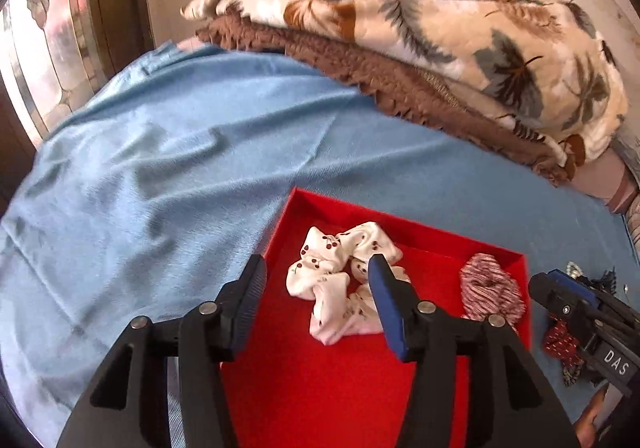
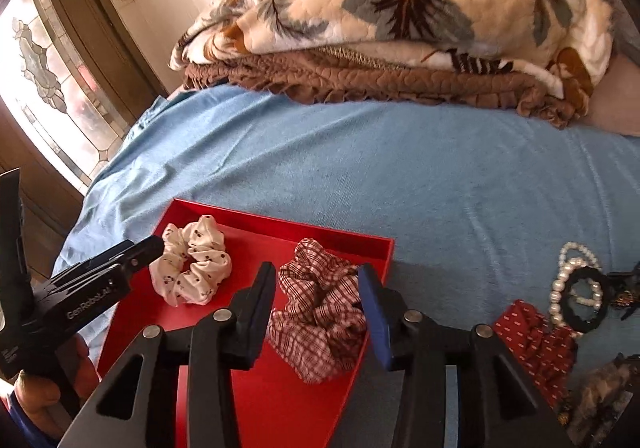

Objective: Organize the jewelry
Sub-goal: 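Lower both scrunchies into the red tray and open both grippers, then lift both grippers away from the red tray toward the pile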

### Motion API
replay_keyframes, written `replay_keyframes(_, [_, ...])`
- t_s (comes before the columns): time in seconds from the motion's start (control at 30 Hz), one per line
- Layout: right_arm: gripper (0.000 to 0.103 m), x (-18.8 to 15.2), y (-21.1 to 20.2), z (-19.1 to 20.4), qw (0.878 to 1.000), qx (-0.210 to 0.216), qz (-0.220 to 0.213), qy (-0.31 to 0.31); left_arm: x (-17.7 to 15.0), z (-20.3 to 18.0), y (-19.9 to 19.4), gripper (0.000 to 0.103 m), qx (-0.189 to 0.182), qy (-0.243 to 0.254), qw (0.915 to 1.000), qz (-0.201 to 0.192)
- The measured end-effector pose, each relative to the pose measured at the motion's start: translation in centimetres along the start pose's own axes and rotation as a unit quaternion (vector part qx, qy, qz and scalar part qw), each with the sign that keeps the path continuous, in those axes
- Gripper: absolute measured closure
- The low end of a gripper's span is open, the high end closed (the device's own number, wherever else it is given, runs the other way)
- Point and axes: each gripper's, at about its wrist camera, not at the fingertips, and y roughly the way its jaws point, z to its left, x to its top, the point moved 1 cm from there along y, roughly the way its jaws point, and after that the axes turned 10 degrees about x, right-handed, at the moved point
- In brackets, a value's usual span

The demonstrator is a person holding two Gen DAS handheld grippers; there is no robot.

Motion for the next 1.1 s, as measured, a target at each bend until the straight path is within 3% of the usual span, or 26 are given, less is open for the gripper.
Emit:
replay_keyframes(0.17, [0.047, -1.9, -4.5, -0.6, 1.000, 0.004, -0.016, 0.005, -1.5, -0.2, -4.5, 0.042, -0.006, -0.001, 0.9997, -0.025])
replay_keyframes(0.33, [0.041, -6.6, -10.6, -3.5, 0.999, 0.003, -0.029, 0.025, -4.2, -1.6, -8.2, 0.036, -0.022, 0.015, 0.9992, -0.032])
replay_keyframes(0.53, [0.038, -12.6, -17.8, -9.4, 0.995, -0.040, -0.051, 0.081, -7.0, -5.7, -10.7, 0.036, -0.042, 0.055, 0.9973, -0.023])
replay_keyframes(0.7, [0.037, -15.4, -22.0, -13.7, 0.988, -0.078, -0.068, 0.118, -8.3, -10.3, -12.1, 0.036, -0.065, 0.090, 0.9936, -0.017])
replay_keyframes(0.9, [0.035, -16.5, -23.8, -16.5, 0.983, -0.089, -0.081, 0.136, -8.9, -15.5, -12.0, 0.036, -0.075, 0.130, 0.9887, -0.007])
replay_keyframes(1.1, [0.034, -15.7, -21.4, -17.3, 0.984, -0.077, -0.075, 0.139, -8.6, -19.3, -8.6, 0.036, -0.073, 0.141, 0.9870, 0.027])
